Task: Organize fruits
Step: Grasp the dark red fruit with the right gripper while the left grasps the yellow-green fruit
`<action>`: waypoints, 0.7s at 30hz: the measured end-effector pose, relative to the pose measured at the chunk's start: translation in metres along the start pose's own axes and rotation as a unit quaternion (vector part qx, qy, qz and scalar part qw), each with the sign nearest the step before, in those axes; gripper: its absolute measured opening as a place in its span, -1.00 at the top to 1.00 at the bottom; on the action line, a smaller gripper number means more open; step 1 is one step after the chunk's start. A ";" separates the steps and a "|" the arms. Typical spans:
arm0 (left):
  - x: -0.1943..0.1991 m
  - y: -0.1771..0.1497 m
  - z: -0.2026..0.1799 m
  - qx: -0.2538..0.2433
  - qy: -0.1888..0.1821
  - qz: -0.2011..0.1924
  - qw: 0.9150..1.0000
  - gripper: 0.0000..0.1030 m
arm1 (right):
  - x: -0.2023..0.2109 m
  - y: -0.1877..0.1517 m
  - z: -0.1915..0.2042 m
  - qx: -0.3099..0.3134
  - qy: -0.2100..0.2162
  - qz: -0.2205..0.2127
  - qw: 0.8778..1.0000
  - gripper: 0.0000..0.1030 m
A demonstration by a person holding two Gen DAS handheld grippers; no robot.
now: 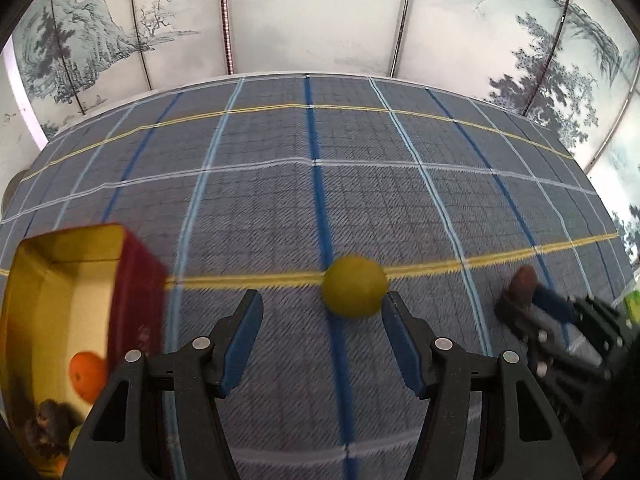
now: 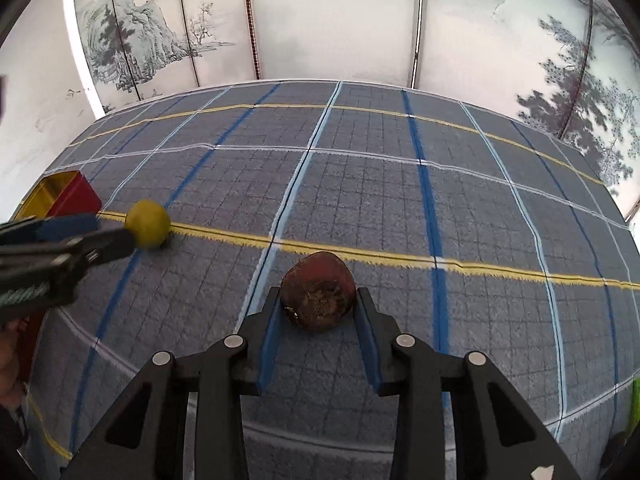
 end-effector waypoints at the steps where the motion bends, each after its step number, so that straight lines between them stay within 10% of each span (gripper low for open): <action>1: -0.002 0.003 -0.001 -0.001 -0.003 -0.003 1.000 -0.21 | 0.000 -0.001 0.000 0.001 0.000 -0.003 1.000 0.36; 7: -0.023 0.009 -0.005 -0.008 0.001 0.010 1.000 -0.17 | -0.001 0.001 0.000 0.005 0.000 -0.004 1.000 0.33; 12: -0.025 0.003 -0.006 -0.011 -0.002 0.015 1.000 0.28 | -0.002 0.001 0.001 0.005 0.002 -0.003 1.000 0.31; 21: 0.003 -0.026 -0.003 -0.011 0.018 0.019 1.000 0.28 | -0.002 0.002 0.002 0.010 -0.007 -0.003 1.000 0.31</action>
Point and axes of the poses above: each gripper's, at about its wrist camera, not at the fingertips, and x roughly against the way its jaws point, z to its left, y to its top, the point moved 9 cm from there along -x, roughly the way its jaws point, and after that the axes turned 10 degrees about -y, right-handed, at the moved point
